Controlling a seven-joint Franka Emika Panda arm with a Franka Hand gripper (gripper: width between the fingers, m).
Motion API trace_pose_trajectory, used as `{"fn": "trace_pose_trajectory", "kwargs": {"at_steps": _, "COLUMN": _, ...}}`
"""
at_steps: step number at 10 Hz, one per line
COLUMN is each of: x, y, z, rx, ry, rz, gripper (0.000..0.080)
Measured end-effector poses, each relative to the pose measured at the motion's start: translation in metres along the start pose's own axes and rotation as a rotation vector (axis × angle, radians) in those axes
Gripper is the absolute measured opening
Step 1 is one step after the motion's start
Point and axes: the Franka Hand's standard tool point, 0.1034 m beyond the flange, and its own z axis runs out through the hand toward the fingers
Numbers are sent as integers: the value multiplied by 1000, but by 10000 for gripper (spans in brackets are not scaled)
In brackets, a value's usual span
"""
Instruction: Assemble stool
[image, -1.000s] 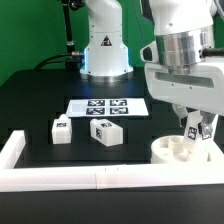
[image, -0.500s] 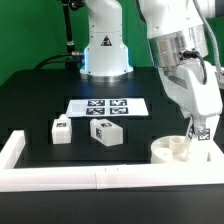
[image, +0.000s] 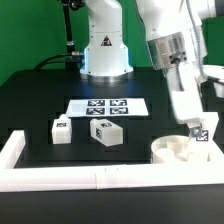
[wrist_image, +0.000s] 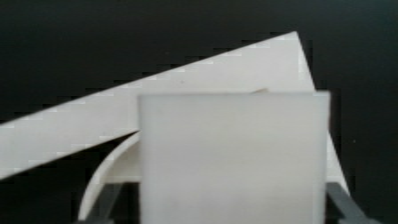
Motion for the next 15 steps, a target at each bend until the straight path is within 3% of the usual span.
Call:
{"fn": "trace_pose_trajectory", "kwargs": {"at_steps": 2, "x": -2, "y": 0, "z": 2, "rx": 26, "ry": -20, "rz": 150, "gripper": 337}}
{"fn": "trace_pose_trajectory", "kwargs": {"at_steps": 5, "x": -2, "y": 0, "z": 2, "rx": 26, "ry": -21, "rz": 180, "gripper": 337}}
{"fn": "trace_pose_trajectory", "kwargs": {"at_steps": 6, "x": -2, "y": 0, "z": 2, "rx": 24, "ry": -20, "rz": 138, "gripper": 519}}
{"fn": "trace_pose_trajectory", "kwargs": {"at_steps": 7, "x": -5, "y": 4, "z": -2, "rx": -11, "ry": -26, "rz": 64, "gripper": 608}}
{"fn": "trace_pose_trajectory", "kwargs": {"at_steps": 8, "x": -8, "y": 1, "z": -10, "rx": -20, "ry": -36, "rz": -42, "gripper": 608}}
{"fn": "trace_pose_trajectory", "kwargs": {"at_steps": 10, "x": -27, "y": -4, "z": -31, "rx": -75, "ry": -72, "rz": -328, "gripper": 647}}
{"fn": "trace_pose_trajectory", "kwargs": {"at_steps": 14, "x": -28, "y": -3, "z": -32, "rx": -75, "ry": -77, "rz": -623, "gripper": 649}}
{"fn": "trace_pose_trajectory", "kwargs": {"at_steps": 15, "x": -28, "y": 2, "z": -30, "rx": -104, "ry": -49, "rz": -769, "gripper": 649}}
